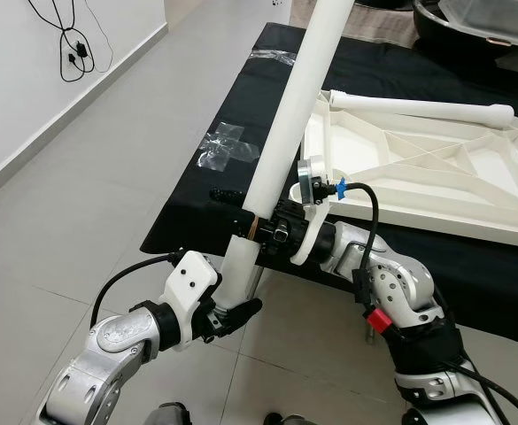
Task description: Building children table
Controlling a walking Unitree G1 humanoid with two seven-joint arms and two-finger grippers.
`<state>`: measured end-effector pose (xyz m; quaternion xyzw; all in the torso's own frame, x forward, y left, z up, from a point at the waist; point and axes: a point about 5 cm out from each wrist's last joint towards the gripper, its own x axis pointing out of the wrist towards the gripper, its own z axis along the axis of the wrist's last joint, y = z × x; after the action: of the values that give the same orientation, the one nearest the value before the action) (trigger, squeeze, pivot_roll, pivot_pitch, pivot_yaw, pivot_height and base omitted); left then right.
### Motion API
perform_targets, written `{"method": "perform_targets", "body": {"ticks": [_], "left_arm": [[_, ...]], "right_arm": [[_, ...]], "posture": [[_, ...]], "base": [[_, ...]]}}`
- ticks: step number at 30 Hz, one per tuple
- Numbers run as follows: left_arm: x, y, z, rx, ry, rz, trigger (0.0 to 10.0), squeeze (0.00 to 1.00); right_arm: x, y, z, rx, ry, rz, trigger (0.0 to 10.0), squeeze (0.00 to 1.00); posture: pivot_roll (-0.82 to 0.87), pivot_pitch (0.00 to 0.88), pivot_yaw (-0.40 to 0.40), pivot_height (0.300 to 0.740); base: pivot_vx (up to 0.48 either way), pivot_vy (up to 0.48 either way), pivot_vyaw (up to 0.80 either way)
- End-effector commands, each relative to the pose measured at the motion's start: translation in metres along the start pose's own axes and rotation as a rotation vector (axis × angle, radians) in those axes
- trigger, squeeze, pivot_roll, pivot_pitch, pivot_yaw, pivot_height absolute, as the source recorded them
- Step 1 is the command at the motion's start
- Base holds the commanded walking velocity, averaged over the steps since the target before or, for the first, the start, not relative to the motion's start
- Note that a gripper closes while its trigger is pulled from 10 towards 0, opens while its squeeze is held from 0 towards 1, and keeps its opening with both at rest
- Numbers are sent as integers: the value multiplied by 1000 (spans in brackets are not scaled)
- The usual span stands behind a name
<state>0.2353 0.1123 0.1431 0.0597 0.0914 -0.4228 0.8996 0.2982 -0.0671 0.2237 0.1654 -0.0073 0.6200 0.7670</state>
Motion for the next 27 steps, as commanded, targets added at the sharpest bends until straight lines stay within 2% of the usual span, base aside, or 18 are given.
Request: {"method": "perform_targets", "body": {"ticks": [1, 2, 4, 5, 6, 7, 15, 16, 17, 27], "left_arm": [[2, -15, 13, 28, -61, -87, 10000, 0], [2, -15, 13, 36, -60, -87, 10000, 0], [2, -15, 13, 36, -60, -86, 10000, 0], [2, -15, 13, 35, -59, -85, 10000, 0], [2, -15, 13, 35, -59, -85, 10000, 0], [2, -15, 13, 34, -59, -84, 10000, 0], [1, -15, 12, 33, -57, -85, 10000, 0], [1, -16, 12, 33, -57, -85, 10000, 0], [2, -16, 12, 32, -58, -85, 10000, 0], [3, -18, 12, 32, -58, -87, 10000, 0]], "right_arm": [[5, 6, -12, 21, 61, 37, 10000, 0], [5, 8, -13, 28, 63, 45, 10000, 1000], [5, 8, -13, 30, 66, 48, 10000, 1000], [5, 9, -14, 28, 72, 45, 10000, 576], [5, 9, -14, 28, 72, 45, 10000, 576], [5, 9, -15, 27, 75, 45, 10000, 0], [5, 8, -14, 19, 67, 34, 10000, 0], [6, 7, -13, 14, 62, 30, 7922, 0], [6, 6, -12, 11, 56, 14, 0, 0], [6, 0, -11, 10, 43, -37, 0, 0]], "posture": [[111, 158, -97, 740], [110, 156, -98, 740], [110, 156, -98, 740], [110, 157, -98, 740], [110, 157, -98, 740], [110, 157, -98, 740], [109, 158, -99, 740], [108, 158, -98, 740], [109, 157, -99, 740], [109, 157, -98, 740]], "base": [[0, 0, 0], [0, 0, 0], [0, 0, 0], [0, 0, 0], [0, 0, 0], [0, 0, 0], [0, 0, 0], [0, 0, 0], [0, 0, 0], [0, 0, 0]]}}
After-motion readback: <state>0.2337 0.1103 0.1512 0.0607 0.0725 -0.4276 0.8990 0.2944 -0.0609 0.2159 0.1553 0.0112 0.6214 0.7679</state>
